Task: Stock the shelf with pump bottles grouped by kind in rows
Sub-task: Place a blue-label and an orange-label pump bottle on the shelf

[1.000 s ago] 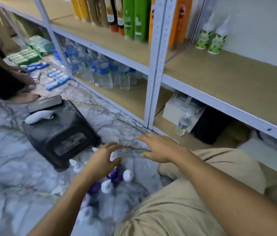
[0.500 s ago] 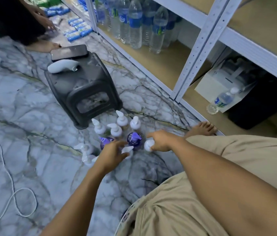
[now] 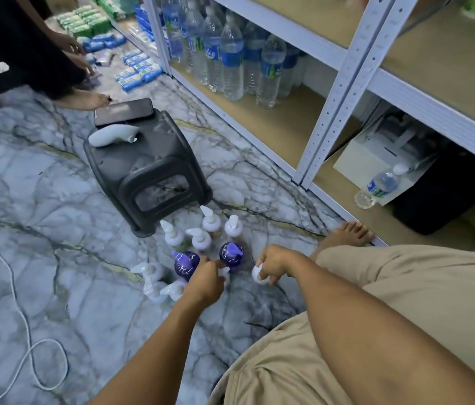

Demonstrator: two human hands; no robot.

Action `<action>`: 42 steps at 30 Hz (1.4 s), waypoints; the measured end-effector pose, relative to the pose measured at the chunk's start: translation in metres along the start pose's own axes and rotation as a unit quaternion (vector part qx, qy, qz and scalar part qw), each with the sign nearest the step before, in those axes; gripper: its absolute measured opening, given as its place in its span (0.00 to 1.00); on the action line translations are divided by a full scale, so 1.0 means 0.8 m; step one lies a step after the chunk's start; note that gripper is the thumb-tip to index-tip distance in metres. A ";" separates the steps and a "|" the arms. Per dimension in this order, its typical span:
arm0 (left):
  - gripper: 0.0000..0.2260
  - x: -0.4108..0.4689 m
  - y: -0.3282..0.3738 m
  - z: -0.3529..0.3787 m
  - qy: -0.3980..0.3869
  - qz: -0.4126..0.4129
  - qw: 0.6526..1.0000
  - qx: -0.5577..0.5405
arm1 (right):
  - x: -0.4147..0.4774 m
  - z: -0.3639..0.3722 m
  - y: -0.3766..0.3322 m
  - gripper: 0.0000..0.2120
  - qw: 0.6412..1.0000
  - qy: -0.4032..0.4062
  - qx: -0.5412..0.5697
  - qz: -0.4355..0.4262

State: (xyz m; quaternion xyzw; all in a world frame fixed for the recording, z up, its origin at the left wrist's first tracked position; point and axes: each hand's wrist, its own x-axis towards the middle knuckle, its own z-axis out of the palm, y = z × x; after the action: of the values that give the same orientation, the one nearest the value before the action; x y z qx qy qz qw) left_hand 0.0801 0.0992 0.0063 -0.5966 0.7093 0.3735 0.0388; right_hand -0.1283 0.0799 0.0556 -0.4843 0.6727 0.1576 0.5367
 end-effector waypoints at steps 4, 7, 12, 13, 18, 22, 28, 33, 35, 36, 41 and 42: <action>0.08 -0.010 0.005 0.000 -0.001 0.004 1.000 0.007 | -0.021 -0.008 -0.002 0.13 1.000 -0.006 0.007 0.001; 0.11 -0.025 0.016 -0.010 0.004 0.021 1.000 0.000 | -0.040 -0.022 0.004 0.10 1.000 0.008 0.009 -0.008; 0.12 -0.043 0.047 -0.046 0.006 0.061 0.998 -0.027 | -0.104 -0.057 0.010 0.09 0.990 0.129 -0.036 -0.035; 0.13 -0.049 0.062 -0.058 0.004 0.076 0.997 -0.032 | -0.122 -0.066 0.012 0.08 0.984 0.166 -0.049 -0.048; 0.11 -0.068 0.155 -0.118 0.005 0.169 0.985 -0.022 | -0.229 -0.131 0.046 0.06 0.931 0.347 -0.015 -0.114; 0.12 -0.064 0.231 -0.155 0.015 0.216 0.976 0.011 | -0.322 -0.196 0.088 0.06 0.887 0.437 0.025 -0.147; 0.12 -0.056 0.375 -0.211 0.040 0.330 0.941 0.066 | -0.439 -0.280 0.163 0.06 0.806 0.567 0.065 -0.153; 0.07 -0.050 0.509 -0.243 0.059 0.412 0.908 0.042 | -0.495 -0.338 0.240 0.08 0.754 0.645 0.071 -0.101; 0.07 -0.045 0.554 -0.253 0.074 0.435 0.897 0.043 | -0.507 -0.353 0.269 0.08 0.743 0.659 0.087 -0.077; 0.07 -0.043 0.579 -0.258 0.079 0.447 0.890 0.044 | -0.514 -0.360 0.286 0.08 0.739 0.663 0.100 -0.066; 0.05 -0.032 0.675 -0.271 0.094 0.490 0.866 0.031 | -0.536 -0.390 0.360 0.09 0.729 0.675 0.113 -0.009; 0.04 -0.030 0.691 -0.273 0.099 0.495 0.863 0.027 | -0.539 -0.396 0.373 0.09 0.726 0.679 0.113 0.003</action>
State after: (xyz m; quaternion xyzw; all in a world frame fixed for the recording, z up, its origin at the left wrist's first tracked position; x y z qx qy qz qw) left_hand -0.3118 -0.0016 0.4425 -0.1997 0.9211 0.2637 -0.2052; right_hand -0.5735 0.1996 0.4592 -0.3958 0.8715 -0.2893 -0.0124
